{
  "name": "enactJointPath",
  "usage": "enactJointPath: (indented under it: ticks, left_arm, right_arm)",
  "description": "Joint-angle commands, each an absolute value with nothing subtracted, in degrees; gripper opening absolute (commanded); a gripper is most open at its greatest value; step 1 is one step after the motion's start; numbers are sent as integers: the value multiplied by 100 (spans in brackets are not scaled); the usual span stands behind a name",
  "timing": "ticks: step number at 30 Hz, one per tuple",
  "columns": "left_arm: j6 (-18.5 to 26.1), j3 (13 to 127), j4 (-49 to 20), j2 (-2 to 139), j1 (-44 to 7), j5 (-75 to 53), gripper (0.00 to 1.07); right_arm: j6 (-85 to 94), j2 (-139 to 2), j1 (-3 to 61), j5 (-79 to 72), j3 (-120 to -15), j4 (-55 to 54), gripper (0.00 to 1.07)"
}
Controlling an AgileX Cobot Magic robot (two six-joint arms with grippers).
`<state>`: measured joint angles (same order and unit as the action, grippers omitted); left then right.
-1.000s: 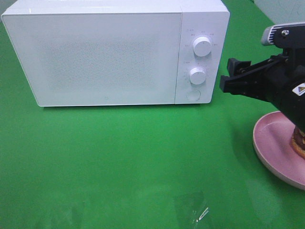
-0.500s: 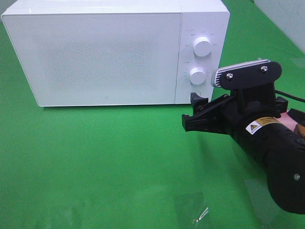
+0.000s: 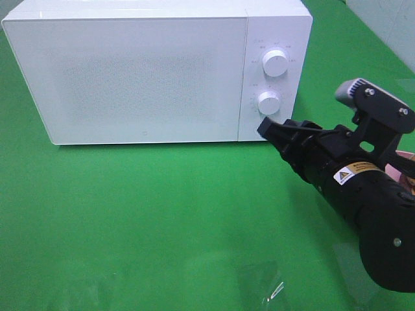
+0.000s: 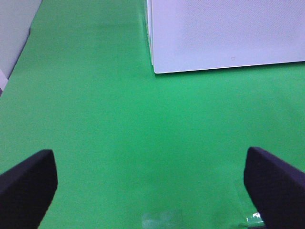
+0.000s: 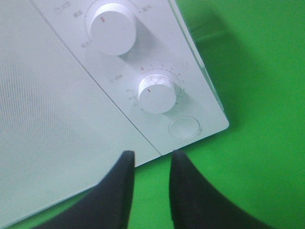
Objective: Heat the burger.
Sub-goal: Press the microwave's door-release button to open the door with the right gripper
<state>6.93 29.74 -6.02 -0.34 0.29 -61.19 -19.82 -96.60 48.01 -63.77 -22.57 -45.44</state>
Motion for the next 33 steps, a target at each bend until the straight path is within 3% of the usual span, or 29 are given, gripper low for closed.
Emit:
enactJointPath:
  ticks: [1, 4, 11, 18, 33]
  left_arm:
    - [688, 2962, -630, -166, -11, -6136, 100]
    - [688, 2962, -630, -166, -11, -6136, 100]
    - [688, 2962, -630, -166, -11, -6136, 100]
    - [688, 2962, -630, -166, -11, -6136, 100]
    - [688, 2962, -630, -166, -11, -6136, 100]
  right_arm:
    - [-3277, -9666, 4813, -6360, -2252, -4509, 10]
    - [-5099, -9666, 4813, -6354, -2252, -4269, 0]
    - [-6824, -9666, 4813, -6222, -2252, -3764, 0]
    - [-6893, -9700, 4790, -5879, -2263, -3804, 0]
    - [-7208, -10462, 4045, -5569, -2928, -3455, 0]
